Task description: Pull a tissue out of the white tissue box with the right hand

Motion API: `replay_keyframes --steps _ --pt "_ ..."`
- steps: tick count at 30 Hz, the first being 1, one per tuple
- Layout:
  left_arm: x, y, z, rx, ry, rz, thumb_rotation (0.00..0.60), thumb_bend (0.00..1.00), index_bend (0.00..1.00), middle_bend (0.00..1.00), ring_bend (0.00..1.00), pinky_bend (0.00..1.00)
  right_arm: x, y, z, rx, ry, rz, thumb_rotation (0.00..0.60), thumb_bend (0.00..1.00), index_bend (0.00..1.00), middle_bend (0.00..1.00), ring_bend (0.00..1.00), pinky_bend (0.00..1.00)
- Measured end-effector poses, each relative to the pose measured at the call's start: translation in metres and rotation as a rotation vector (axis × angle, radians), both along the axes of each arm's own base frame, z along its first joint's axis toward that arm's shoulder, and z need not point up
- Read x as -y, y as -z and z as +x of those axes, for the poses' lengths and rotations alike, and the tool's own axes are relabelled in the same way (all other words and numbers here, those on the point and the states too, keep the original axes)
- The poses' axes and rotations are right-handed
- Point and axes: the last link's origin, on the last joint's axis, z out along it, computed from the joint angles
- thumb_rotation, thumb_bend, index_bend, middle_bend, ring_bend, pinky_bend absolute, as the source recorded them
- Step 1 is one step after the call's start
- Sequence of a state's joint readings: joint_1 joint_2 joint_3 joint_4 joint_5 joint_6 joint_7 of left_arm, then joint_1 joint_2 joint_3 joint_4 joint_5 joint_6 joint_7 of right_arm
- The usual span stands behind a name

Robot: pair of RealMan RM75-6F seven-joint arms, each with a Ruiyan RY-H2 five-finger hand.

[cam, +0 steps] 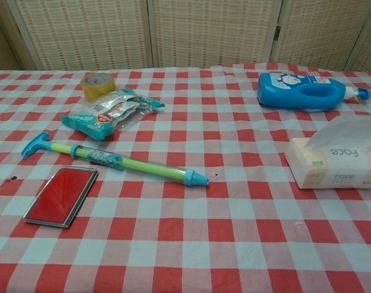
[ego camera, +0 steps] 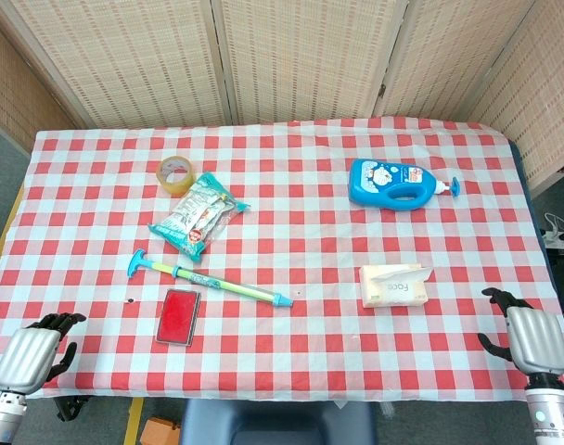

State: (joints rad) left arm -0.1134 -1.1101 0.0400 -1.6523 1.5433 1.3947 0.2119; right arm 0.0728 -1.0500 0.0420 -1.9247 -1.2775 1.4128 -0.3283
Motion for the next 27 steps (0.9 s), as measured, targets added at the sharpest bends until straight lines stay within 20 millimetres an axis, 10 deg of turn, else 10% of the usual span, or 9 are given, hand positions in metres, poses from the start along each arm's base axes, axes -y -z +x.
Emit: replay_keyframes --steps 16,27 --pt "0.001 -0.002 0.001 0.008 0.0 0.011 0.6 0.51 0.31 0.34 0.3 0.53 0.009 0.007 -0.001 0.01 -0.061 -0.026 0.6 0.13 0.3 0.48 0.59 0.74" --pt "0.001 -0.004 0.001 0.015 -0.004 0.019 0.6 0.51 0.31 0.34 0.3 0.53 0.071 0.054 0.003 0.028 -0.155 0.027 0.6 0.13 0.3 0.57 0.68 0.81"
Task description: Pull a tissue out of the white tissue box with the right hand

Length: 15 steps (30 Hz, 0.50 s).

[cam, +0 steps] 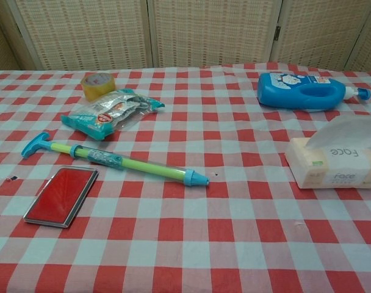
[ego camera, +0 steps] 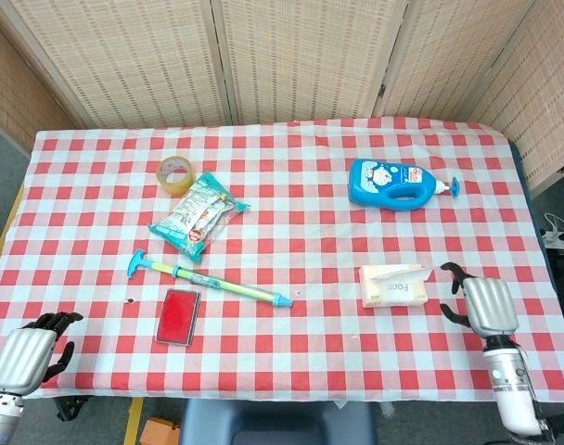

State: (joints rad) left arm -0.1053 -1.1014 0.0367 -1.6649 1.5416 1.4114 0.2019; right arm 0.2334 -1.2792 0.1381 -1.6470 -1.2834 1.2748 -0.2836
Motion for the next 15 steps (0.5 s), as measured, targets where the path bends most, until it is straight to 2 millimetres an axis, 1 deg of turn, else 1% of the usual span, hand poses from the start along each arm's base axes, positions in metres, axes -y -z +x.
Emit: replay_keyframes --steps 5,6,7,8,9,10,11,13,14,15 --pt "0.001 0.001 0.001 -0.003 0.009 -0.006 0.6 0.51 0.31 0.34 0.3 0.53 0.023 0.024 0.004 0.006 -0.014 0.028 0.6 0.13 0.3 0.61 0.72 0.85" --pt "0.001 0.001 0.001 -0.003 0.009 -0.006 0.6 0.51 0.31 0.34 0.3 0.53 0.026 0.028 0.004 0.008 -0.014 0.03 0.6 0.15 0.31 0.62 0.72 0.86" --pt "0.001 0.001 0.001 -0.002 0.008 -0.006 0.6 0.51 0.31 0.34 0.3 0.53 0.028 0.031 0.004 0.009 -0.015 0.031 0.6 0.18 0.35 0.63 0.73 0.87" --pt "0.001 0.001 0.001 -0.001 0.006 -0.006 0.6 0.51 0.31 0.34 0.3 0.53 0.032 0.034 0.004 0.01 -0.017 0.03 0.6 0.24 0.42 0.64 0.74 0.88" --pt "0.001 0.0 0.001 0.0 0.004 -0.005 0.6 0.51 0.31 0.34 0.3 0.53 0.034 0.036 0.004 0.01 -0.02 0.028 0.6 0.3 0.47 0.65 0.75 0.88" --pt "0.0 0.0 0.0 0.0 0.004 -0.004 0.6 0.51 0.31 0.34 0.3 0.53 0.036 0.037 0.005 0.011 -0.022 0.025 0.6 0.38 0.53 0.65 0.75 0.89" --pt "0.0 0.0 0.0 0.0 0.003 -0.004 0.6 0.51 0.31 0.34 0.3 0.53 0.038 0.039 0.005 0.014 -0.027 0.02 0.6 0.55 0.65 0.66 0.76 0.9" --pt "0.0 0.0 0.0 0.0 0.003 -0.005 0.6 0.51 0.31 0.34 0.3 0.53 0.04 0.04 0.005 0.016 -0.037 0.007 0.6 0.73 0.76 0.67 0.77 0.91" --pt "0.0 0.0 0.0 0.0 0.003 -0.005 0.6 0.51 0.31 0.34 0.3 0.53 0.041 0.039 0.005 0.013 -0.045 -0.004 0.6 0.78 0.8 0.67 0.77 0.91" --pt "0.0 0.0 0.0 -0.001 0.004 -0.006 0.6 0.51 0.31 0.34 0.3 0.53 0.041 0.038 0.005 0.011 -0.051 -0.012 0.6 0.8 0.81 0.67 0.77 0.91"
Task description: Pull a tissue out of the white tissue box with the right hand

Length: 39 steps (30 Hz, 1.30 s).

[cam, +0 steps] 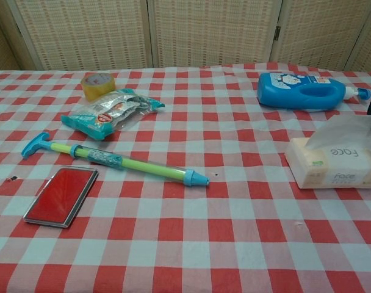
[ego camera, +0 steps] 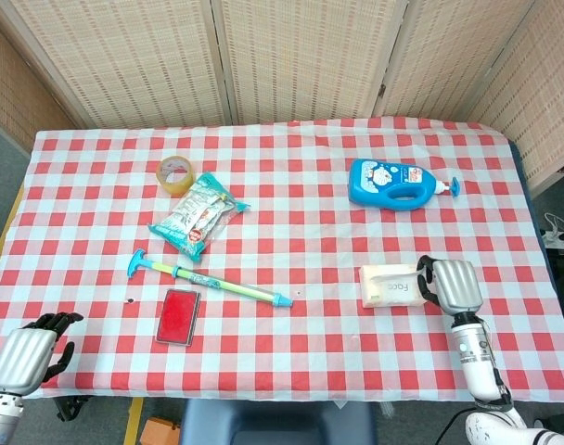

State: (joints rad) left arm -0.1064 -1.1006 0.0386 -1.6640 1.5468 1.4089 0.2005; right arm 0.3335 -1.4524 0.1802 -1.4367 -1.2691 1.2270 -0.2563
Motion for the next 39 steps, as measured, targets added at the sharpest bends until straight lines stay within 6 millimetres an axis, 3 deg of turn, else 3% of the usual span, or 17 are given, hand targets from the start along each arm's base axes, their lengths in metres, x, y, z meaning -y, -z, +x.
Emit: replay_keyframes --steps 6,10,16,20,23,28,29,31,32,34,39 --pt "0.0 0.0 0.001 0.002 0.001 0.001 0.6 0.51 0.31 0.34 0.3 0.53 -0.003 -0.011 0.002 0.013 -0.02 -0.033 0.6 0.82 0.82 0.67 0.78 0.91" --pt "0.0 -0.001 0.0 0.002 -0.001 0.003 0.6 0.51 0.31 0.34 0.3 0.53 -0.009 -0.033 0.007 0.029 -0.035 -0.085 0.6 0.82 0.83 0.67 0.78 0.91" --pt "0.001 0.001 0.002 -0.002 0.004 -0.004 0.6 0.51 0.31 0.34 0.3 0.53 -0.039 -0.093 0.005 0.012 -0.004 -0.209 0.6 0.83 0.83 0.67 0.78 0.91" --pt "0.001 0.002 0.003 -0.006 0.006 -0.006 0.6 0.51 0.31 0.34 0.3 0.53 -0.076 -0.129 -0.011 -0.019 0.076 -0.298 0.6 0.84 0.83 0.67 0.78 0.91" --pt "0.001 0.003 0.003 -0.01 0.005 -0.01 0.6 0.51 0.31 0.34 0.3 0.53 -0.098 -0.134 -0.021 0.0 0.134 -0.295 0.6 0.85 0.83 0.67 0.77 0.92" --pt "0.001 0.003 0.003 -0.009 0.004 -0.01 0.6 0.51 0.31 0.34 0.3 0.53 -0.107 -0.133 -0.02 -0.022 0.166 -0.246 0.6 0.85 0.79 0.67 0.75 0.92" --pt "0.001 0.003 0.002 -0.008 0.004 -0.008 0.6 0.51 0.31 0.34 0.3 0.53 -0.109 -0.131 -0.018 -0.028 0.172 -0.233 0.6 0.8 0.72 0.67 0.74 0.92" --pt "0.001 0.002 0.001 -0.007 0.001 -0.006 0.6 0.51 0.31 0.34 0.3 0.53 -0.113 -0.128 -0.015 -0.026 0.18 -0.211 0.6 0.6 0.54 0.66 0.72 0.91" --pt "0.001 0.002 0.001 -0.006 -0.001 -0.005 0.6 0.51 0.31 0.34 0.3 0.53 -0.115 -0.127 -0.014 -0.021 0.182 -0.196 0.6 0.45 0.43 0.63 0.7 0.9" --pt "0.001 0.002 0.001 -0.005 -0.002 -0.007 0.6 0.51 0.31 0.34 0.3 0.53 -0.118 -0.127 -0.012 -0.023 0.178 -0.182 0.6 0.3 0.33 0.57 0.66 0.87" --pt "0.001 0.003 0.001 -0.008 0.002 -0.011 0.6 0.51 0.31 0.34 0.3 0.53 -0.119 -0.129 -0.012 -0.027 0.17 -0.191 0.6 0.14 0.2 0.42 0.53 0.76"
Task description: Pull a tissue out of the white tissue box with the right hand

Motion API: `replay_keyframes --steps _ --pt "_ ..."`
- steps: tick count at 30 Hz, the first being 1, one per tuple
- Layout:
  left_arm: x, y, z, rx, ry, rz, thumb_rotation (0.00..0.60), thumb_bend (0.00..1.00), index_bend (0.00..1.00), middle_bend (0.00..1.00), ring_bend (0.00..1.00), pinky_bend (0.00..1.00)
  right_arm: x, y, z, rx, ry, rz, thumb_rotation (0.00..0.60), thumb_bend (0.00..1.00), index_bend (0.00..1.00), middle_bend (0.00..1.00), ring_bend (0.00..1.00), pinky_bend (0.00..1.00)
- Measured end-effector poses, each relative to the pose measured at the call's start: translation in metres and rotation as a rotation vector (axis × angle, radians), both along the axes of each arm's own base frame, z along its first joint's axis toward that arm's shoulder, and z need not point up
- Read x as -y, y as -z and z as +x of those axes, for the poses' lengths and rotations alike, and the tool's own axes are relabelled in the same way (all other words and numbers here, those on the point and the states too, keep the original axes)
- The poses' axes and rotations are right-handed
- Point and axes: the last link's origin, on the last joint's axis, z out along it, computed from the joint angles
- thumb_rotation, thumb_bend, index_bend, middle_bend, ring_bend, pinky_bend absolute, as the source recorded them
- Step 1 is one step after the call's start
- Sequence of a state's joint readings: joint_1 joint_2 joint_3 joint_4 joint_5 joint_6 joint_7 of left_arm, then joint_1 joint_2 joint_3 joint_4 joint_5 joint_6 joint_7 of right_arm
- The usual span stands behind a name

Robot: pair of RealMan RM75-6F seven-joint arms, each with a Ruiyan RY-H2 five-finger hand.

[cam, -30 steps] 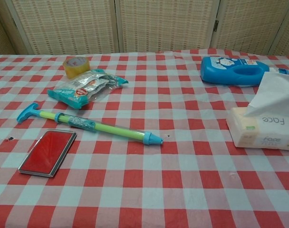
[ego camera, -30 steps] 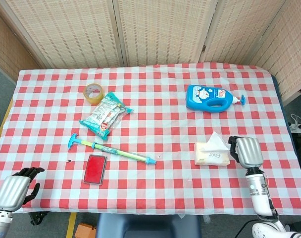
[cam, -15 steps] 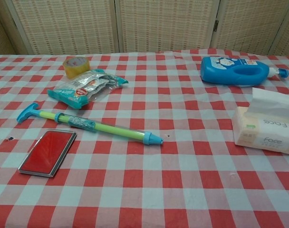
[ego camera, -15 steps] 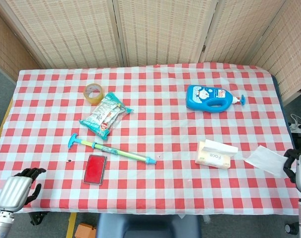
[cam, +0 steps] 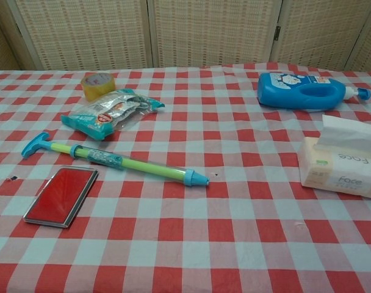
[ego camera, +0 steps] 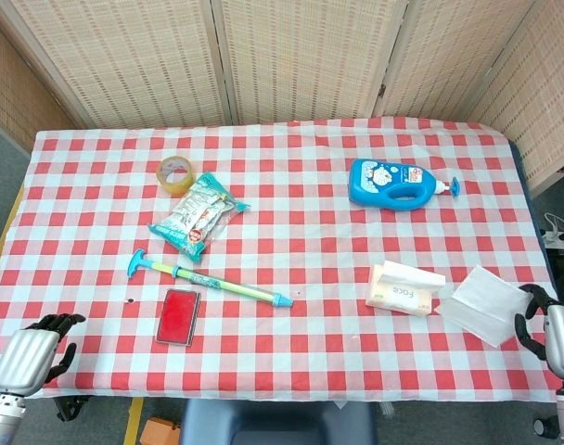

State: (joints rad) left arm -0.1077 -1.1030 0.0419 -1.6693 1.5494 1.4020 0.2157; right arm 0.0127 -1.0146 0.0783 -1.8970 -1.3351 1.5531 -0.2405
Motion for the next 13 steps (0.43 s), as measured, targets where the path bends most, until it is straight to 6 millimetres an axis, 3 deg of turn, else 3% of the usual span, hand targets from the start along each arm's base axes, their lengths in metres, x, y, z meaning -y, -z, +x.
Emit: replay_keyframes --steps 6,13 --pt "-0.0004 0.0007 -0.0007 -0.004 -0.003 -0.001 0.6 0.51 0.31 0.34 0.3 0.53 0.0007 0.0018 -0.0005 0.004 -0.004 0.015 0.6 0.13 0.2 0.38 0.45 0.7" --pt "-0.0014 -0.0003 -0.0027 0.001 -0.01 0.001 0.6 0.51 0.31 0.34 0.3 0.53 0.0044 0.0082 -0.0001 0.005 -0.001 0.036 0.6 0.13 0.22 0.38 0.43 0.69"
